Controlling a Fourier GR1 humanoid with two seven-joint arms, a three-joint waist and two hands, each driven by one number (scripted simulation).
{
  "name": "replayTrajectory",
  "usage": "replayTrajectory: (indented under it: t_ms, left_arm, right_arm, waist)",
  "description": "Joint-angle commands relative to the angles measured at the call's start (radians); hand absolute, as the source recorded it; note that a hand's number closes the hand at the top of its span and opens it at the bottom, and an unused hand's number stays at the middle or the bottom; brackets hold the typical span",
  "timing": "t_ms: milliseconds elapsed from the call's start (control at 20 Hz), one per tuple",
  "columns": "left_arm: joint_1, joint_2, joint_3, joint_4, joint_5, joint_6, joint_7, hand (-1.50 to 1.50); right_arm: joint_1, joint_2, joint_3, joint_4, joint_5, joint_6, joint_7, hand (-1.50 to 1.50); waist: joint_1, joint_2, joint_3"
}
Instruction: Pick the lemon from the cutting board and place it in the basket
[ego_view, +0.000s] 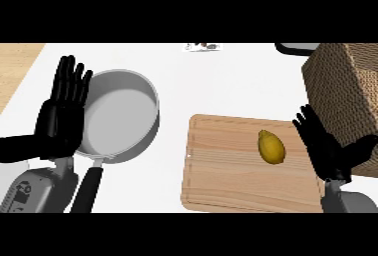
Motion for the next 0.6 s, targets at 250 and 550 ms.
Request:
replayTrajectory:
  t_ms: [250, 550]
  left_arm:
    - [0.038, 0.184, -0.121, 0.06, -0.137, -0.171, 0.04, 0.0]
    - [0.061, 0.196, -0.112, 0.067, -0.093, -0.235, 0.057, 0.0]
  right_arm:
    - [-0.261, -0.201, 0.025, -0.023, 0.005, 0.324, -0.09, 1.5]
    - [-0.139, 0.02, 0.339, -0.209, 0.345, 0.219, -0.391, -1.5]
  waist:
    - [-0.016, -0.014, -0.022]
    - [-0.043, -0.025, -0.025]
